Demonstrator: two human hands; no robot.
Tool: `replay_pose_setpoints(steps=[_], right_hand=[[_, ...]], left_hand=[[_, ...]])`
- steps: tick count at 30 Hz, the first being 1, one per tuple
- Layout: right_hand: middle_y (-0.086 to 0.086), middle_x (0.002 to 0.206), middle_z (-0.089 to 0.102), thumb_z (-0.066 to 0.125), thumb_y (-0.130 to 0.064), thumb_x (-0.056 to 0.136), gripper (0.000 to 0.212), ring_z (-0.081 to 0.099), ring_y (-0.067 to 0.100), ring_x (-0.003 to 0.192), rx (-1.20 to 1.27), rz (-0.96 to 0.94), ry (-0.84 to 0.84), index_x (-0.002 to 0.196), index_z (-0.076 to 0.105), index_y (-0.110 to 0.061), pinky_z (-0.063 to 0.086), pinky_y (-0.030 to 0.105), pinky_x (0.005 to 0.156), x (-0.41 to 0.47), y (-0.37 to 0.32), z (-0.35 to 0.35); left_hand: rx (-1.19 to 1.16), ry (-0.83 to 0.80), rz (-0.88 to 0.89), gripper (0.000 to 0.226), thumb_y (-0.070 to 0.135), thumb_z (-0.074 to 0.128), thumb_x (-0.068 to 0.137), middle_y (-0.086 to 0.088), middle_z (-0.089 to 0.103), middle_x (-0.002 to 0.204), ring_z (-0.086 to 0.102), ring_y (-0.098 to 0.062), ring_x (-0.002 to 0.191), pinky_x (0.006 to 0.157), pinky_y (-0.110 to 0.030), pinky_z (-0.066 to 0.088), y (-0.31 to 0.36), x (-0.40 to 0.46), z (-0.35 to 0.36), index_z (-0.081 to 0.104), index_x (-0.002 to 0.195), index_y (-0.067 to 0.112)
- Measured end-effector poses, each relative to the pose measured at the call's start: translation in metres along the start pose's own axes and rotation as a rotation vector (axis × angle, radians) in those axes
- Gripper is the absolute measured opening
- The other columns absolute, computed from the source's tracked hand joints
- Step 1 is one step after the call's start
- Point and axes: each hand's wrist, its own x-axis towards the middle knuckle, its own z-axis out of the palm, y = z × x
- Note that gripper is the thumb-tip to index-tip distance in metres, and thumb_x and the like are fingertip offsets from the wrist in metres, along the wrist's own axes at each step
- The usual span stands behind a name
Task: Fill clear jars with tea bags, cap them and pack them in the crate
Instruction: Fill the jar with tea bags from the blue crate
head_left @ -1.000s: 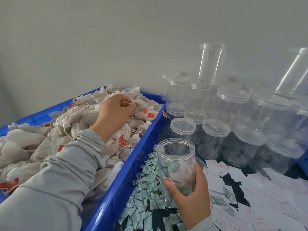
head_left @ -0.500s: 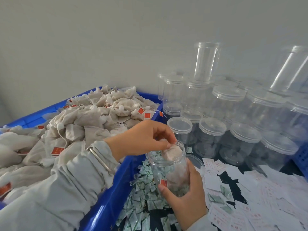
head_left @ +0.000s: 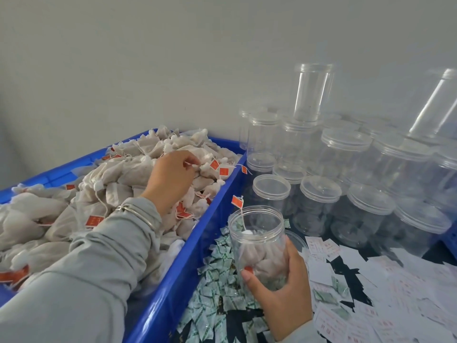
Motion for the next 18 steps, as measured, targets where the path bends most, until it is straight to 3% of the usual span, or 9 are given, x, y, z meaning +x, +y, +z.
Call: replay_pose_setpoints(steps=[2, 6, 12, 14, 16, 18], right_hand=[[-0.015, 0.137, 0.042, 0.075, -0.062, 0.041, 0.096, 0.041, 0.001, 0.124, 0.004, 0.002, -0.010, 0.125, 0.028, -0.056, 0.036, 0.017, 0.095, -0.001, 0.000, 0.000], [-0.025, 0.130, 0.039, 0.078, -0.056, 0.043, 0.092, 0.036, -0.022, 0.115, 0.027, 0.006, 0.003, 0.121, 0.029, -0.058, 0.037, -0.001, 0.078, 0.001, 0.001, 0.001], [-0.027, 0.127, 0.040, 0.078, -0.057, 0.042, 0.093, 0.034, -0.030, 0.109, 0.048, 0.005, 0.024, 0.123, 0.032, -0.054, 0.034, -0.008, 0.073, 0.003, 0.002, 0.001], [-0.030, 0.127, 0.038, 0.076, -0.061, 0.040, 0.094, 0.033, -0.031, 0.110, 0.030, 0.006, 0.025, 0.123, 0.031, -0.055, 0.036, -0.005, 0.076, 0.003, 0.003, 0.002], [-0.032, 0.126, 0.037, 0.074, -0.064, 0.039, 0.095, 0.033, -0.029, 0.111, 0.006, 0.015, 0.028, 0.122, 0.029, -0.058, 0.035, 0.003, 0.084, 0.003, 0.003, 0.002], [-0.032, 0.125, 0.037, 0.074, -0.065, 0.039, 0.095, 0.031, -0.031, 0.110, 0.000, 0.017, 0.033, 0.122, 0.029, -0.057, 0.036, 0.001, 0.079, 0.002, 0.003, 0.002]], left_hand=[[0.060, -0.060, 0.012, 0.019, 0.013, 0.050, 0.091, 0.014, 0.058, 0.089, 0.052, 0.000, 0.071, 0.060, -0.014, 0.036, -0.006, 0.001, 0.005, 0.064, 0.095, 0.025], [0.436, -0.420, 0.111, 0.029, 0.019, 0.047, 0.091, 0.003, 0.062, 0.115, 0.057, -0.016, 0.095, 0.079, -0.030, 0.047, -0.006, -0.005, 0.016, 0.060, 0.117, 0.021], [0.612, -0.551, 0.020, 0.032, 0.018, 0.054, 0.080, -0.006, 0.064, 0.108, 0.060, -0.019, 0.092, 0.075, -0.030, 0.050, -0.002, -0.005, 0.001, 0.062, 0.110, 0.010], [0.650, -0.552, 0.039, 0.023, 0.016, 0.055, 0.081, -0.007, 0.064, 0.108, 0.057, -0.018, 0.088, 0.075, -0.031, 0.049, -0.002, -0.005, -0.004, 0.061, 0.102, 0.012], [0.620, -0.456, 0.043, 0.016, 0.014, 0.053, 0.084, -0.004, 0.063, 0.099, 0.055, -0.016, 0.082, 0.067, -0.027, 0.044, -0.004, -0.003, -0.008, 0.062, 0.097, 0.012], [0.536, -0.339, 0.044, 0.015, 0.010, 0.050, 0.085, 0.000, 0.060, 0.085, 0.054, -0.015, 0.076, 0.059, -0.022, 0.039, -0.005, 0.002, -0.015, 0.065, 0.085, 0.011]])
